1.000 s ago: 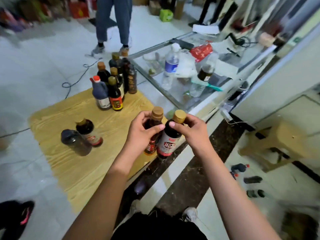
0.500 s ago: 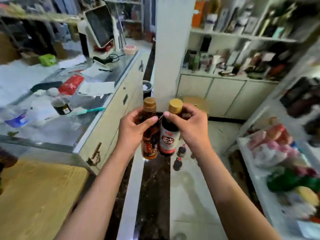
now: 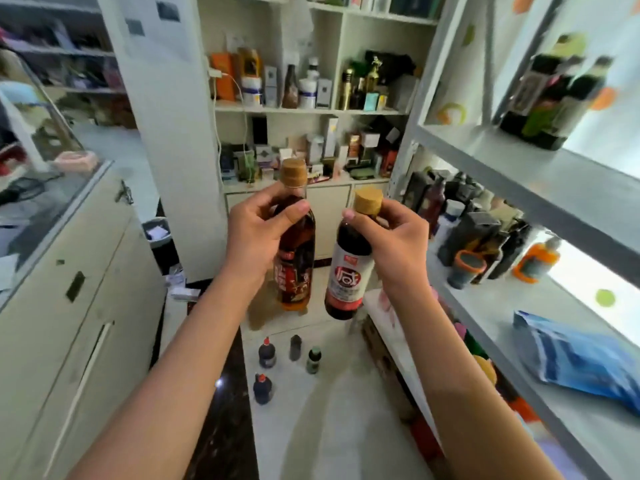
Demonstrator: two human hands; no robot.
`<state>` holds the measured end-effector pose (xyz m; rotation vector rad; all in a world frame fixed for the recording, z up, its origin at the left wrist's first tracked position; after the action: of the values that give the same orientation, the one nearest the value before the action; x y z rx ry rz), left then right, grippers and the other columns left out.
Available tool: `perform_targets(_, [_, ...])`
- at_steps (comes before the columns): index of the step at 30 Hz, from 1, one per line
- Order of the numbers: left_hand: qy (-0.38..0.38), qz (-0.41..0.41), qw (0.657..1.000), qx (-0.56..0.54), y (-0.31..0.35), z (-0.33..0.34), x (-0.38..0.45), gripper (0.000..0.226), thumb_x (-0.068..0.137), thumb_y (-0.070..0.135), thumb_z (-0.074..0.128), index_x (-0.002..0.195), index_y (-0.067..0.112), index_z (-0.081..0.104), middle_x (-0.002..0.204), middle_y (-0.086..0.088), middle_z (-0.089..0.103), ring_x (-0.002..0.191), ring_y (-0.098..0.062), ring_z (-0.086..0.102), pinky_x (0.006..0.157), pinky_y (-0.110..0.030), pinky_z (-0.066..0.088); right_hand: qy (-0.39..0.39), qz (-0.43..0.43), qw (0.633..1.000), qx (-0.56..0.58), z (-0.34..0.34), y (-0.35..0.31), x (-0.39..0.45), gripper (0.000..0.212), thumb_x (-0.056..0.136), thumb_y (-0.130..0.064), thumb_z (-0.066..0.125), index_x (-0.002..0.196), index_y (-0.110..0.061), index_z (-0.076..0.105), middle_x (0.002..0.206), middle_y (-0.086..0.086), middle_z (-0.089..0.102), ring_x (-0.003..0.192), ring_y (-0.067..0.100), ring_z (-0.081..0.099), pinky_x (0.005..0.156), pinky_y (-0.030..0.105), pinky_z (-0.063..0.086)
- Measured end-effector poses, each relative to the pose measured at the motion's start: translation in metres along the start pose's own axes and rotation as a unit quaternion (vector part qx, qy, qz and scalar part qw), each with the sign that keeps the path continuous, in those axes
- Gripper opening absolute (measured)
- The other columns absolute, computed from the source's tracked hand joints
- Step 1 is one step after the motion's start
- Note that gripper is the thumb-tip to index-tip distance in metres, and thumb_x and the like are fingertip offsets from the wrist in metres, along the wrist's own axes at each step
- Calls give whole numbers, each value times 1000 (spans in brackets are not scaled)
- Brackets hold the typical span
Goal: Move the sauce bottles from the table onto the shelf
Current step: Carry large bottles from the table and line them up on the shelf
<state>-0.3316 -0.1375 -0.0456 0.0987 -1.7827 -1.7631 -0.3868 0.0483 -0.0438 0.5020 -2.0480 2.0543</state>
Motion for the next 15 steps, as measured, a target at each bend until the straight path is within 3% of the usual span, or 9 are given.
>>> perform_targets(5, [-72, 14, 996, -45, -1, 81, 50, 14, 81, 14, 74, 94, 18, 71, 100, 3, 72, 96, -5, 66, 78, -14, 50, 82, -10, 996, -15, -51, -10, 52, 19, 78, -18, 84, 95, -12, 77, 87, 0, 78, 85, 17, 74, 80, 32, 61])
perform_targets(12, [-168, 48, 981, -79, -24, 175, 124, 14, 82, 18, 74, 94, 25, 72, 93, 11, 73, 93, -6, 68, 85, -20, 53, 169, -11, 983, -69, -100, -6, 125, 19, 78, -21, 84, 95, -14, 78, 86, -3, 78, 82, 13, 75, 76, 29, 61])
perform_targets(15, [-215, 36, 970, -109, -31, 209, 160, 16, 82, 17, 74, 94, 27, 72, 91, 13, 73, 91, -2, 68, 81, -16, 53, 218, 1, 973, -82, -113, 2, 160, 22, 73, -24, 87, 92, -14, 79, 83, -1, 78, 81, 17, 75, 77, 37, 62])
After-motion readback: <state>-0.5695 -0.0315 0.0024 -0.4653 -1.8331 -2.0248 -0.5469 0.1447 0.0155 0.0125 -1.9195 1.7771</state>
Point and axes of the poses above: each hand's wrist, its own x-axis towards the middle knuckle, its own z-axis out of the palm, y = z × x, the point moved 3 cm from there along x, towards the middle knuckle
